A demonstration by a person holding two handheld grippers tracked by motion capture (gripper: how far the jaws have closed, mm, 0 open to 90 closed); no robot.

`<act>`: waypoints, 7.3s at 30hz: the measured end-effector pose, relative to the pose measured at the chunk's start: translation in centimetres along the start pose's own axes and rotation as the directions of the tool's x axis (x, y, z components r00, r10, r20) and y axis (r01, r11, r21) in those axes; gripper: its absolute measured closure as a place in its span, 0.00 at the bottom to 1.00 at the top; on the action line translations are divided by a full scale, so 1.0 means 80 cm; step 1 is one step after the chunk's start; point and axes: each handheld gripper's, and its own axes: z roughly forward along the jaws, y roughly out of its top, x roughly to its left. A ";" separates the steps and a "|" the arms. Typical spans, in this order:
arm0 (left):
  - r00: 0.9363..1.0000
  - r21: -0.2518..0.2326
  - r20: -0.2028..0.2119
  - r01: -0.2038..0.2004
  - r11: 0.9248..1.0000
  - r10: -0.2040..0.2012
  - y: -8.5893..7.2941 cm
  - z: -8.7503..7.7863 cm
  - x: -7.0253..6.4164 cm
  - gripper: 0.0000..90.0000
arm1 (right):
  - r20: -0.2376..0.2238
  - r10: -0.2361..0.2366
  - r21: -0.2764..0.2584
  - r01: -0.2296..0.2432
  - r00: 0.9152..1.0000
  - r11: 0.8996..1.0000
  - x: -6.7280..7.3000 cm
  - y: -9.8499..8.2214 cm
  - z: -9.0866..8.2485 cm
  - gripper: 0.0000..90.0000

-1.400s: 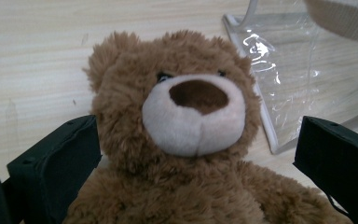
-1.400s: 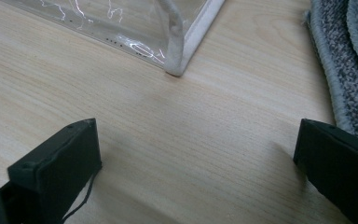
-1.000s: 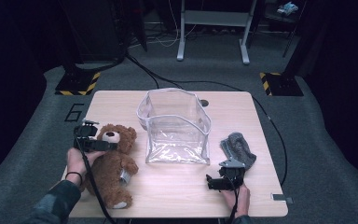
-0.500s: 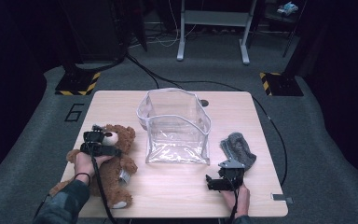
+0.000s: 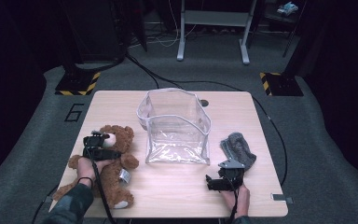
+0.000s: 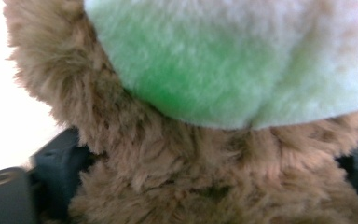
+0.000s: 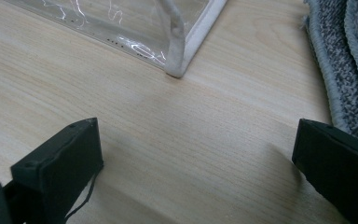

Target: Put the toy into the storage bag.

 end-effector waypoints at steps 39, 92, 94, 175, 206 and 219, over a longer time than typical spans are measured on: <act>0.995 -0.278 0.044 -0.078 0.957 0.094 0.029 -0.089 -0.011 0.52 | -0.011 0.012 0.004 -0.012 1.000 1.000 -0.001 0.001 0.001 0.01; 0.997 -0.505 -0.052 -0.079 0.859 0.062 0.154 -0.223 -0.028 0.51 | -0.013 0.005 0.007 -0.005 1.000 1.000 -0.002 0.001 0.000 0.01; 0.996 -0.510 -0.058 -0.082 0.856 0.061 0.157 -0.227 -0.029 0.51 | -0.012 0.004 0.008 -0.004 1.000 1.000 -0.002 0.000 0.000 0.02; 0.965 -0.653 0.091 -0.128 0.747 0.245 0.284 -0.140 -0.275 0.49 | -0.013 0.008 -0.001 -0.008 1.000 1.000 -0.001 0.001 0.000 0.03; 0.960 -0.515 0.121 -0.156 0.843 0.252 0.215 -0.079 -0.277 0.46 | -0.009 0.007 -0.001 -0.007 1.000 1.000 -0.001 0.000 0.000 0.03; 0.957 -0.418 0.127 -0.188 0.889 0.262 0.189 -0.070 -0.278 0.42 | -0.008 0.010 0.001 -0.010 1.000 1.000 0.000 0.000 0.000 0.03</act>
